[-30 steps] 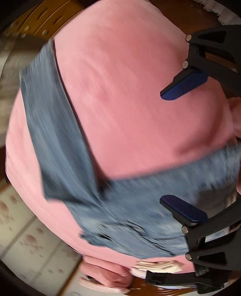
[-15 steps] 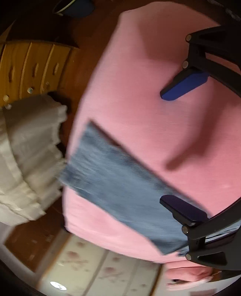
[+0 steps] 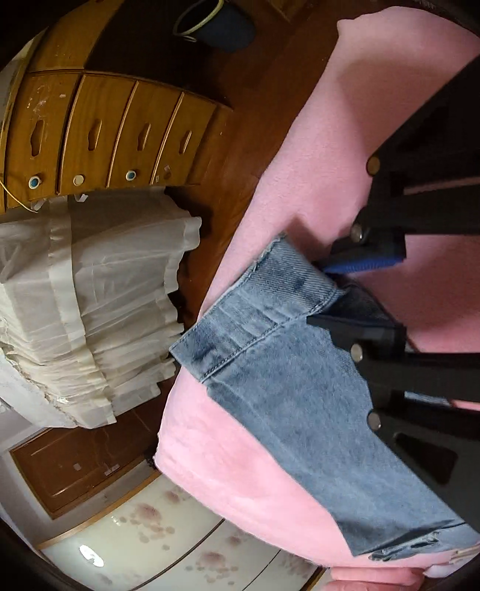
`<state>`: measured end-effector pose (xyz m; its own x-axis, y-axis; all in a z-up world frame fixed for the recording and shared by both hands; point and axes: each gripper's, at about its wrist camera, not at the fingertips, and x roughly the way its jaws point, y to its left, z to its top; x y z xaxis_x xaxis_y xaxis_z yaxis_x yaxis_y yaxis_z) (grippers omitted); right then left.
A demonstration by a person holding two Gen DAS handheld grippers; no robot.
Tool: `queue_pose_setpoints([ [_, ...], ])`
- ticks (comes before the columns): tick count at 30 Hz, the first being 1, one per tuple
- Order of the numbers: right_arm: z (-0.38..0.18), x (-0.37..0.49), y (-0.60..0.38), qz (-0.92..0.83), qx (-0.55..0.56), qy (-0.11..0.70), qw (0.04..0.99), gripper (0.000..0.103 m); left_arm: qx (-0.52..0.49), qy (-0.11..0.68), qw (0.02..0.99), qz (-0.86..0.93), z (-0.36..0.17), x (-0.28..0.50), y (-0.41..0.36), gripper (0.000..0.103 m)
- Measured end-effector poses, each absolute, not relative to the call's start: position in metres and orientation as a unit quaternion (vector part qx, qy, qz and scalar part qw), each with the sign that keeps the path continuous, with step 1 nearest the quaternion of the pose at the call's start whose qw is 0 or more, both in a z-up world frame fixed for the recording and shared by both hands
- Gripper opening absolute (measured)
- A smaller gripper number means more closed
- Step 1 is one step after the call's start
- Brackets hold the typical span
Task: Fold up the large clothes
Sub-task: 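Grasp the cuff of the other sleeve with the right tool, then lift that sleeve with the right tool, fold it across the front, release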
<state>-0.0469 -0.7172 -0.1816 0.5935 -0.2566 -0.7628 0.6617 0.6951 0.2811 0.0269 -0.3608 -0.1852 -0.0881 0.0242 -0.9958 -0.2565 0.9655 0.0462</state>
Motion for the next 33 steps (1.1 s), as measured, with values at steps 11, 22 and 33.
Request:
queue_pose_setpoints([
  [11,-0.078,-0.051,-0.612,-0.225,0.214,0.281,0.908,0.012,-0.078,0.642,0.762,0.038,-0.118,0.031,-0.258,0.092],
  [22,-0.017,-0.010,-0.394,-0.073,0.213,0.205,0.952,0.012,-0.079,0.585,0.806,0.037,-0.085,0.031,-0.096,0.092],
  [33,-0.165,0.042,-0.198,0.003,0.082,0.428,0.900,0.016,-0.128,0.597,0.787,0.091,-0.124,0.021,0.035,0.092],
])
